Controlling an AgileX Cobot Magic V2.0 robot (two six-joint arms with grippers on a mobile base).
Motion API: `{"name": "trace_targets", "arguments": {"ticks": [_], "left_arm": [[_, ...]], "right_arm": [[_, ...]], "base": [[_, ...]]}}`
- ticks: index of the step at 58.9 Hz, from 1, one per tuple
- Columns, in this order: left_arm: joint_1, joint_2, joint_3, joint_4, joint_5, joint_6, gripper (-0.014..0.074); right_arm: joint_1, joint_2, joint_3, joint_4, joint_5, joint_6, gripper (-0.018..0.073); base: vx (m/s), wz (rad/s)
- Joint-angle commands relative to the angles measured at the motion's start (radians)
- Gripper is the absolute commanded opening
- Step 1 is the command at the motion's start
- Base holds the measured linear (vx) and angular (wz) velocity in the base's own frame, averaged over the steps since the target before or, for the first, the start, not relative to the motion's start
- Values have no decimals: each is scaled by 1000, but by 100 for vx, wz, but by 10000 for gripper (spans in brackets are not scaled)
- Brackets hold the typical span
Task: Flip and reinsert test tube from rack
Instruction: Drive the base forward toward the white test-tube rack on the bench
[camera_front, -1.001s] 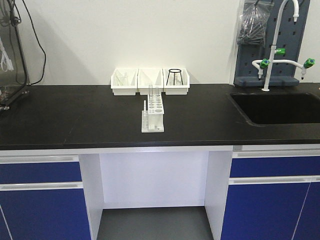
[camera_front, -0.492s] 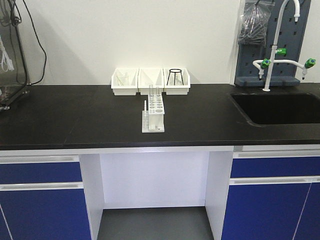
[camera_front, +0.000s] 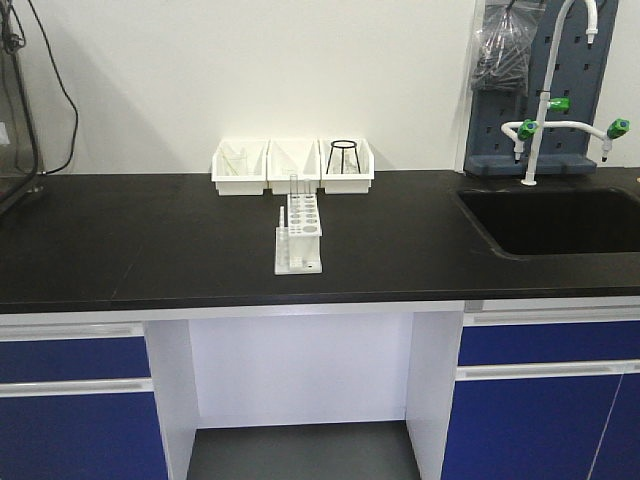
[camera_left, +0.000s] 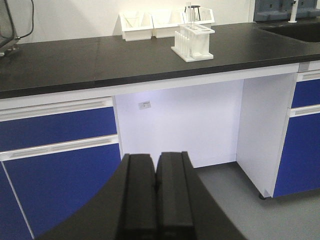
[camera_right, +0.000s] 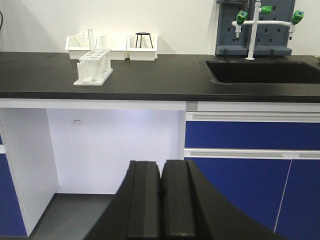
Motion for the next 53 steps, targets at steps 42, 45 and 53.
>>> {"name": "trace_targets", "arguments": {"ticks": [42,45,53], "left_arm": [[0,-8,-4,-5,-81,-9,-6],[0,-8,-4,-5,-81,-9,-6],[0,-8,-4,-5,-81,-9,-6]], "right_arm": [[-7,-13,3,-5,-81,-5,-11],[-7,-13,3,-5,-81,-5,-11],[-7,-13,3,-5,-81,-5,-11]], "base": [[23,7],[31,5],[31,4]]}}
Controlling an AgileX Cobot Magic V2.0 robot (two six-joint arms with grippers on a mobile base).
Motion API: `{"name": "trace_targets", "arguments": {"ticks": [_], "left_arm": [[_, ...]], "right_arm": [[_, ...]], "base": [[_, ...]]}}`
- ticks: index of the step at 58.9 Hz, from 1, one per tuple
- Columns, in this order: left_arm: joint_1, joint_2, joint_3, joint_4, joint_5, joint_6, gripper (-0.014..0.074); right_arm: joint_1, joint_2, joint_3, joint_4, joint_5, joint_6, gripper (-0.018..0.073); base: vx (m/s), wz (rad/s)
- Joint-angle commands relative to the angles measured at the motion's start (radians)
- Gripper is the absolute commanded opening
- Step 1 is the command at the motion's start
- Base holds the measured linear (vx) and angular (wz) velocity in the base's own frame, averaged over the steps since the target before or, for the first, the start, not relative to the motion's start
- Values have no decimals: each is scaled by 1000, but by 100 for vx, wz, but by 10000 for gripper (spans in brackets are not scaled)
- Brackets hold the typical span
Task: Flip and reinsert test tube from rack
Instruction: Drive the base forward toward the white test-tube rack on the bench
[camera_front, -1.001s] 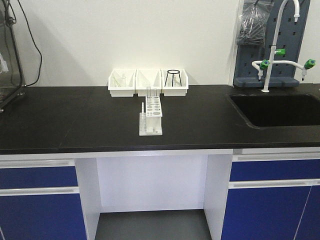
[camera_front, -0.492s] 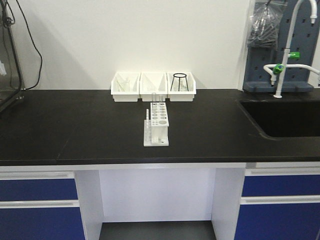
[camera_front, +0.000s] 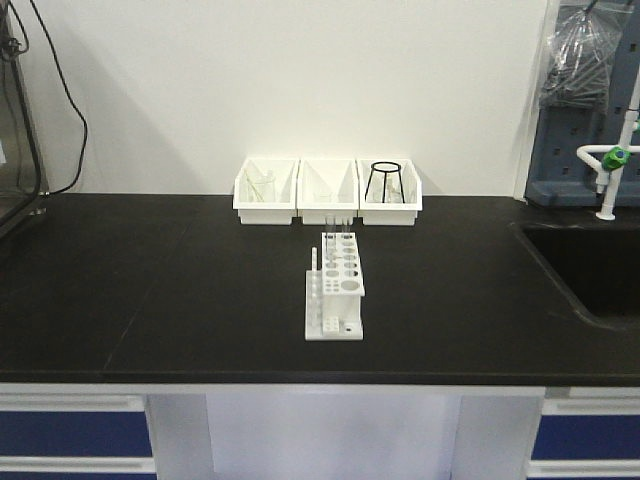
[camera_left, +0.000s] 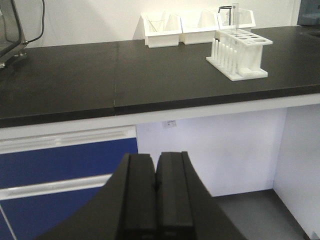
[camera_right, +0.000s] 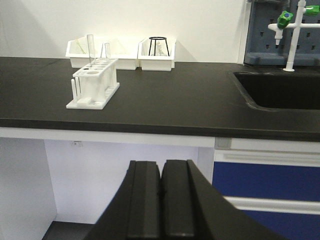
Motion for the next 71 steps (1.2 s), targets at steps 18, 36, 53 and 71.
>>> {"name": "trace_targets", "arguments": {"ticks": [18,36,53,71], "left_arm": [[0,-8,-4,-5,-82,-9,-6],[0,-8,-4,-5,-82,-9,-6],[0,-8,-4,-5,-82,-9,-6],[0,-8,-4,-5,-82,-9,-6]], "right_arm": [[-7,-13,3,-5,-81,-5,-11],[-7,-13,3,-5,-81,-5,-11],[-7,-13,3,-5,-81,-5,-11],[-7,-13,3,-5,-81,-5,-11]], "base": [[31,-2],[31,-9],[29,-8],[27,1]]}}
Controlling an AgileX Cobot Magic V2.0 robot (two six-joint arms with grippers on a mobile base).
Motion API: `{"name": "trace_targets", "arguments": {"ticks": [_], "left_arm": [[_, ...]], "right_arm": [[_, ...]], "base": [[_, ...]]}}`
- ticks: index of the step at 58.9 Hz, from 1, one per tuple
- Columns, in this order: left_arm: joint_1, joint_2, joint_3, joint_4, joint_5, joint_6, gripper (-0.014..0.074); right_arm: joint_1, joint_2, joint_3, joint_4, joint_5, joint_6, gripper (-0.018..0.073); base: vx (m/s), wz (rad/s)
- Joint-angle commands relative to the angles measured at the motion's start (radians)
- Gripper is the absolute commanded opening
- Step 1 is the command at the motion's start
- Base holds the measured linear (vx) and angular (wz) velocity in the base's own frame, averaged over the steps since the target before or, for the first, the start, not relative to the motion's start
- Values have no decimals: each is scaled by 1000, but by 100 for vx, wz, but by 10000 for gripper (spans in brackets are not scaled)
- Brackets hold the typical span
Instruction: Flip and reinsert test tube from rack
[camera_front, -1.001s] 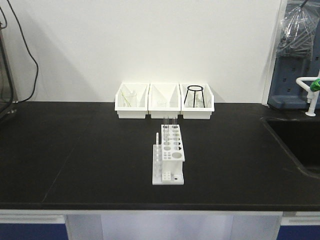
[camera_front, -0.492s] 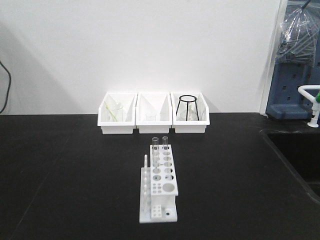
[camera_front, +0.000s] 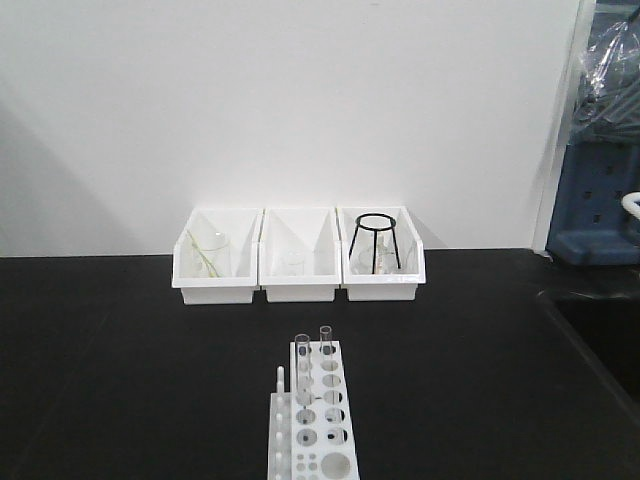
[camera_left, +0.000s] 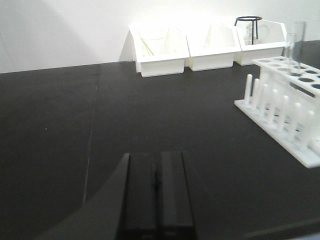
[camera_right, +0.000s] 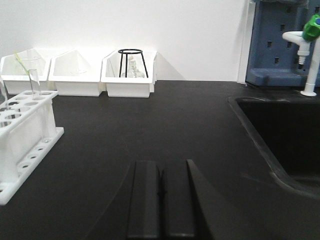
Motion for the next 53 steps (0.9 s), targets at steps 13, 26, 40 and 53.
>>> {"name": "trace_targets", "arguments": {"ticks": [13,26,40,53], "left_arm": [[0,-8,-4,-5,-82,-9,-6],[0,-8,-4,-5,-82,-9,-6],[0,-8,-4,-5,-82,-9,-6],[0,-8,-4,-5,-82,-9,-6]], "right_arm": [[-7,-13,3,-5,-81,-5,-11],[-7,-13,3,-5,-81,-5,-11],[-7,-13,3,-5,-81,-5,-11],[-7,-13,3,-5,-81,-5,-11]], "base": [[24,7],[18,5],[11,-3],[3,-2]]}}
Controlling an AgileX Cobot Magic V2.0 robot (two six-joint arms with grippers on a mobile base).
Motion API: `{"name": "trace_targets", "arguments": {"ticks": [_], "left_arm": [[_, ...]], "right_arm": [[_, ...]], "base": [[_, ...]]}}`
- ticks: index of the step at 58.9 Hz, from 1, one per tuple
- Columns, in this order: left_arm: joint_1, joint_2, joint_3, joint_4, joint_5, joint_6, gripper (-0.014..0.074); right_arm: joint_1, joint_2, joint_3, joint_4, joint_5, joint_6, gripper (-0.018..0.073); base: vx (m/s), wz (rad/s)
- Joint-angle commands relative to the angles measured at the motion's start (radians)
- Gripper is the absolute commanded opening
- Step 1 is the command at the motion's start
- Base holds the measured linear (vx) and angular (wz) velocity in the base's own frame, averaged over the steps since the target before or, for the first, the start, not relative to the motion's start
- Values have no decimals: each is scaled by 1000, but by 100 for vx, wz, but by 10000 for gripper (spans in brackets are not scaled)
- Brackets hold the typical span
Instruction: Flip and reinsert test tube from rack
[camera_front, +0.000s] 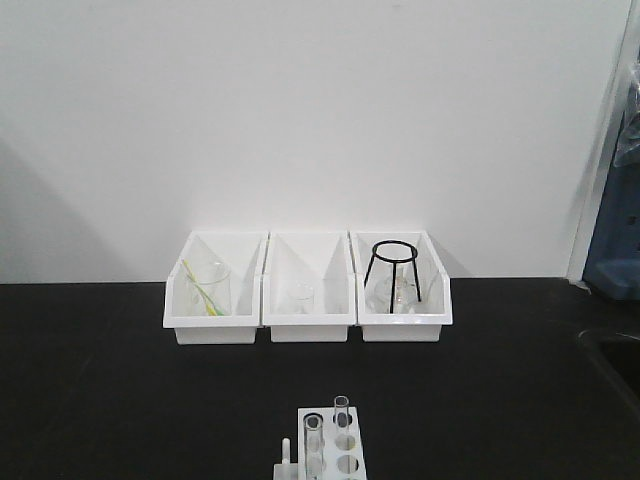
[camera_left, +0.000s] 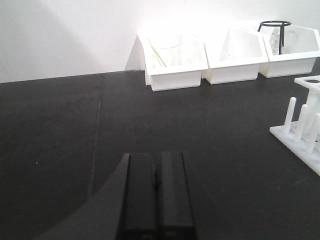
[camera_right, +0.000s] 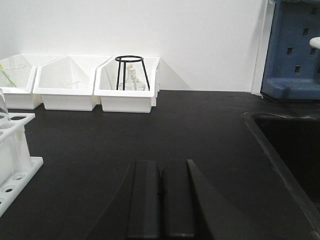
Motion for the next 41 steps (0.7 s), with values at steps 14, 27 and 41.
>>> {"name": "trace_targets", "arguments": {"ticks": [14,27,41], "left_arm": [[0,-8,-4,-5,-82,-9,-6],[0,-8,-4,-5,-82,-9,-6],[0,-8,-4,-5,-82,-9,-6]], "right_arm": [[-7,-13,3,-5,-81,-5,-11],[-7,-13,0,-5,-206,-3,-11],[-7,46,-232,-1,-330,-4,-11]], "base": [[0,0],[0,0],[0,0]]}}
